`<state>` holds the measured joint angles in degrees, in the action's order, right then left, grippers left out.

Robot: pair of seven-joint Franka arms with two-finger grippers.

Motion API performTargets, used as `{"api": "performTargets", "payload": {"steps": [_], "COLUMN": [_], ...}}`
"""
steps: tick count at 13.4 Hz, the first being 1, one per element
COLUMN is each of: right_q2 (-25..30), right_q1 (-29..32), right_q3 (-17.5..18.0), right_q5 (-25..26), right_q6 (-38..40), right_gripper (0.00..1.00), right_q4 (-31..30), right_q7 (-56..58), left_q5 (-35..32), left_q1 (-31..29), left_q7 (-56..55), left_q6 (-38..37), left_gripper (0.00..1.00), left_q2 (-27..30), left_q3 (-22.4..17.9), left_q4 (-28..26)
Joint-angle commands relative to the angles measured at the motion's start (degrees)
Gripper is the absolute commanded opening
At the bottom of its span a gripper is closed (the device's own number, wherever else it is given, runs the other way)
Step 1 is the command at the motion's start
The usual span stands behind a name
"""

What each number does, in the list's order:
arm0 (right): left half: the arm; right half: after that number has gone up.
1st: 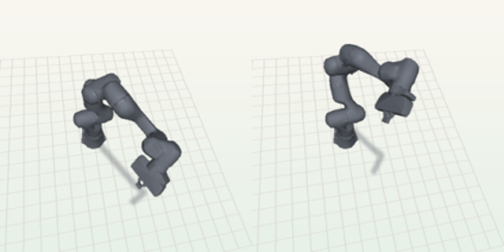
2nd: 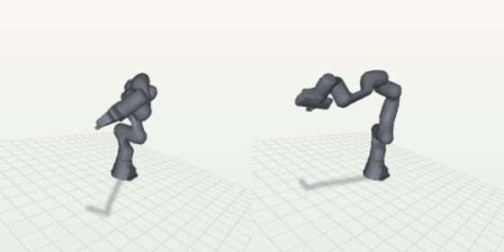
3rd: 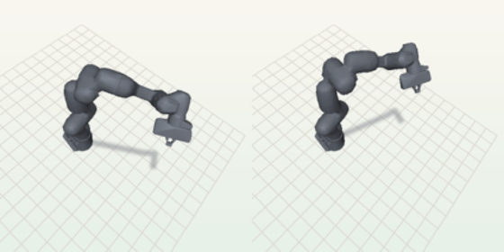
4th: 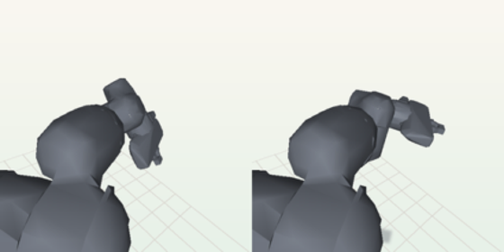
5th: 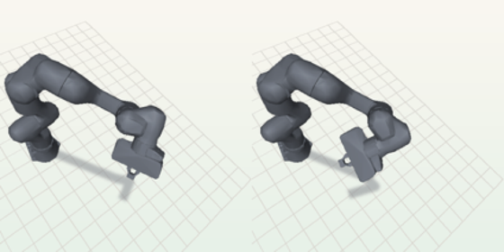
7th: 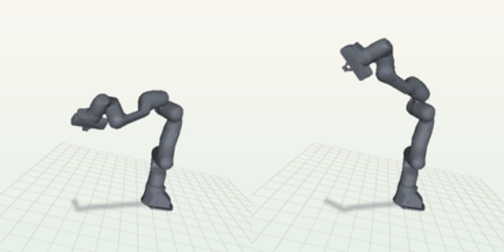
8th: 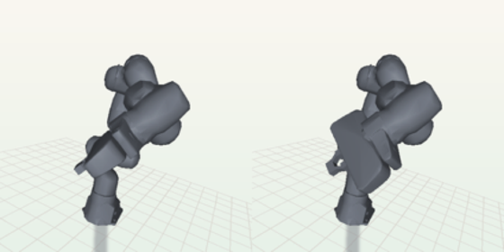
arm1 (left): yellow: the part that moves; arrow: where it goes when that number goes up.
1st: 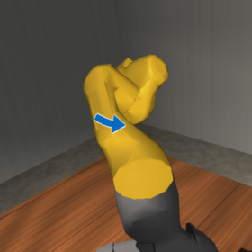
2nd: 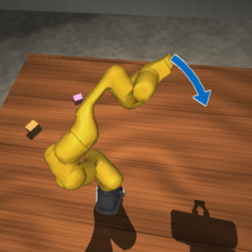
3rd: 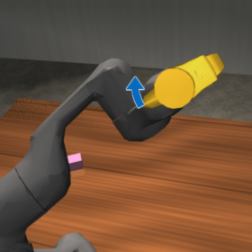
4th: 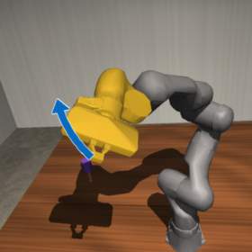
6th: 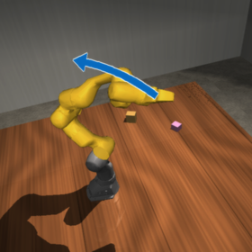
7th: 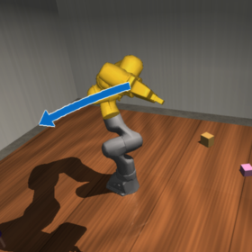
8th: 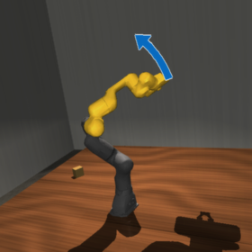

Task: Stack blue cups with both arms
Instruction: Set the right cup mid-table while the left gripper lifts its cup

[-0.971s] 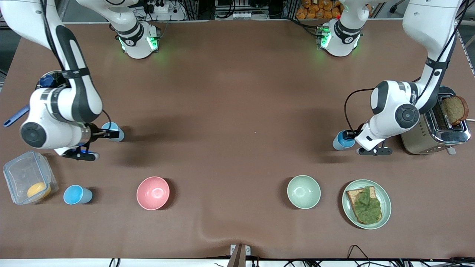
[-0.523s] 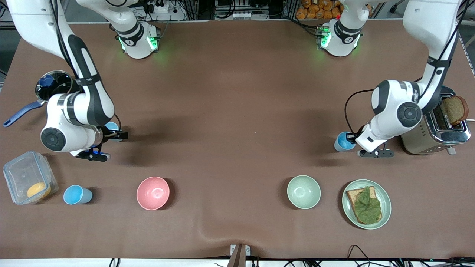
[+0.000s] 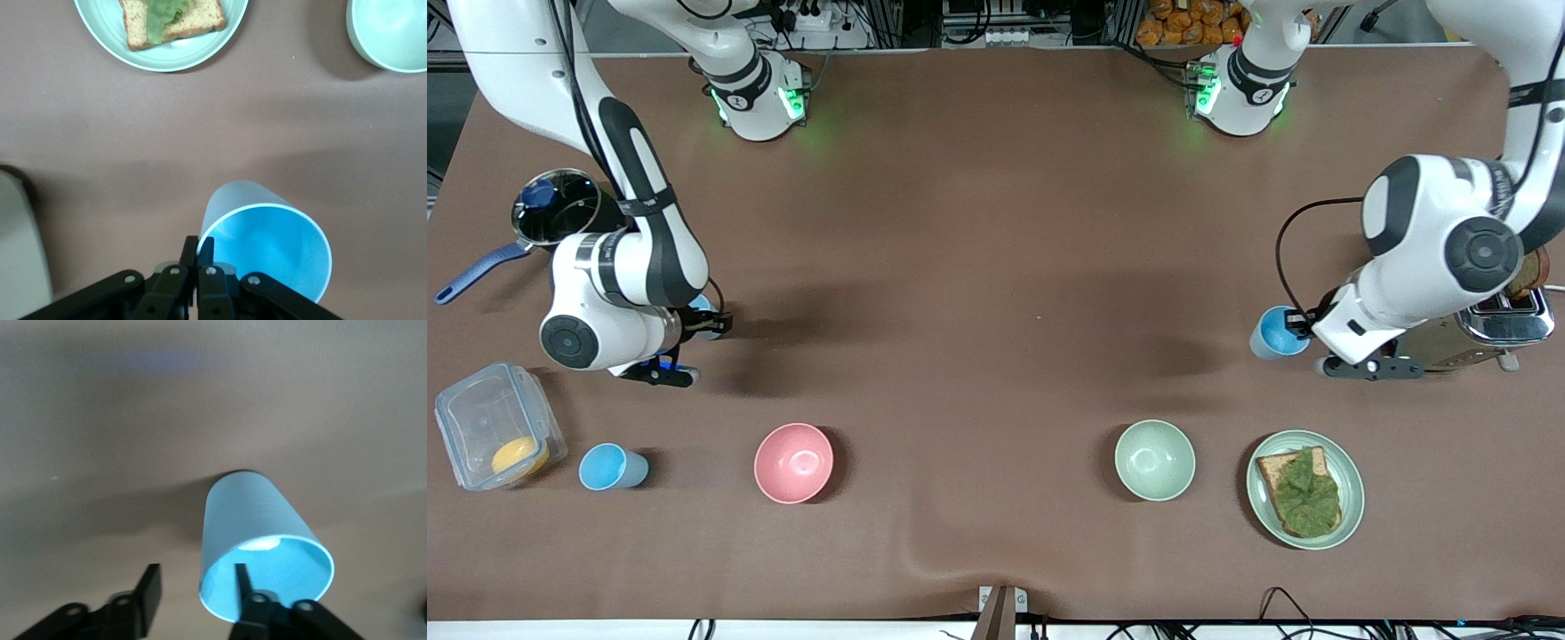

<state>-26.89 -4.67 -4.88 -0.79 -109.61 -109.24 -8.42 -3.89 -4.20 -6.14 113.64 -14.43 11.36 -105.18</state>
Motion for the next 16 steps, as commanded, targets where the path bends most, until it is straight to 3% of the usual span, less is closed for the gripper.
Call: {"api": "performTargets", "payload": {"steps": [1, 5, 7, 12, 16], "right_q2": [-0.45, -0.36, -0.36, -2.02, -9.22], "right_q1": [-0.25, -1.22, -5.94, -17.28, -26.51], "right_q3": [0.04, 0.13, 0.13, 0.13, 0.04], "right_q5": [-0.26, 0.09, -1.22, -15.00, -24.24], "right_q6": [1.77, 5.62, 8.18, 7.93, 5.66], "right_gripper": [0.00, 0.00, 0.00, 0.00, 0.00], "right_q4": [0.52, 4.02, 7.36, 12.81, 22.82], "right_q7": [0.25, -0.01, -1.50, -21.32, -37.69], "left_q5": [-0.42, 2.75, 2.75, 2.75, 2.40], "left_q1": [-0.20, -0.64, -0.55, -2.04, -2.48], "left_q7": [0.87, 1.04, 0.87, 1.21, 3.06], "left_q6": [-4.99, -17.11, -20.64, -21.79, -23.89], "left_gripper": [0.00, 0.00, 0.00, 0.00, 0.00], "left_q2": [0.81, 1.51, 1.69, 7.66, 8.19], "left_q3": [0.42, 0.33, 0.33, -0.11, -0.28], "left_q4": [3.91, 14.10, 17.80, 17.99, 18.78]}}
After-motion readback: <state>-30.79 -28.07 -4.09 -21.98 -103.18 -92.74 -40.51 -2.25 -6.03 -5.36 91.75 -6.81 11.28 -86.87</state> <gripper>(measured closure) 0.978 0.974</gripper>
